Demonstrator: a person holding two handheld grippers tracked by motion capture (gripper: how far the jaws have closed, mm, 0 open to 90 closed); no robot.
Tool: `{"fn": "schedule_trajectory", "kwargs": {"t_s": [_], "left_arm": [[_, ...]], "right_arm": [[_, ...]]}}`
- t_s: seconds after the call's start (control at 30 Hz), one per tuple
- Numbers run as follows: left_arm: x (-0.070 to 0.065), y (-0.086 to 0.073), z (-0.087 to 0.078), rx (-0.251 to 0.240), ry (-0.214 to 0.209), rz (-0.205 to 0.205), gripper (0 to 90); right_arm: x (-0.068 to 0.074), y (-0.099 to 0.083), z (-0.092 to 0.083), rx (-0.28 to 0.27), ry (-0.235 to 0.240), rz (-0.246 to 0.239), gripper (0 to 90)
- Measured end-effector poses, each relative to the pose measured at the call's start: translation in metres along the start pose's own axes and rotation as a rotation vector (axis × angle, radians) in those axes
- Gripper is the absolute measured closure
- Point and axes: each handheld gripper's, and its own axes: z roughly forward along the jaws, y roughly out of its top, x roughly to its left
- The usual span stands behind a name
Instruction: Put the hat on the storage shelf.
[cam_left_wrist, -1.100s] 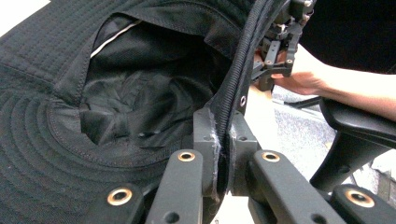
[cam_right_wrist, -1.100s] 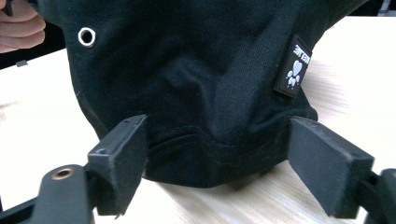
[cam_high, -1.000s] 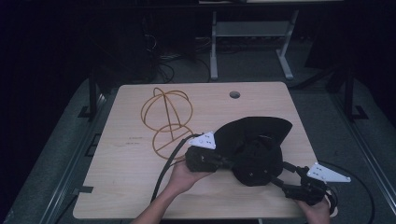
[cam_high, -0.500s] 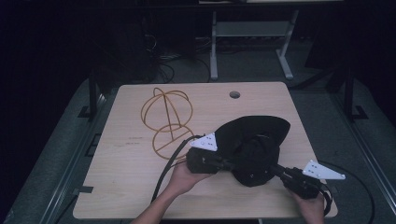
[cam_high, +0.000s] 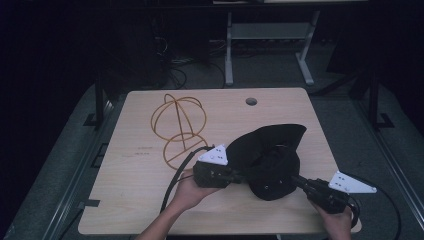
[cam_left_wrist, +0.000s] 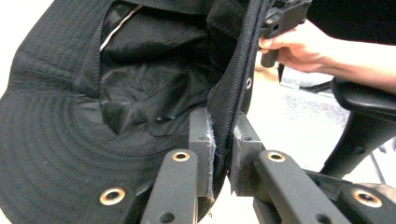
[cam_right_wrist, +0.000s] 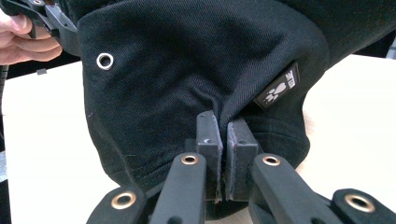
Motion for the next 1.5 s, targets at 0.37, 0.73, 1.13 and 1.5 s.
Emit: {"fn": "schedule_trajectory", "kwargs": {"t_s": [0.37,0.73,1.13,1.5], "left_arm": [[-0.003,0.002,-0.012,0.008,0.043,0.003,68.4],[-0.006,-0.001,-0.020,0.044,0.082,0.018,57.0],[-0.020,-0.008,-0.027,0.067,0.118,0.061,47.3],[-0.022,-0.024,-0.040,0.051,0.153,0.043,44.8]], "right_arm": [[0.003,0.021,-0.015,-0.045,-0.013,-0.037,86.7],[0.002,0.046,-0.025,-0.059,-0.012,-0.068,87.1],[0.002,0.074,-0.033,-0.062,-0.022,-0.111,87.2],[0.002,0.096,-0.029,-0.052,-0.001,-0.138,87.2]]}}
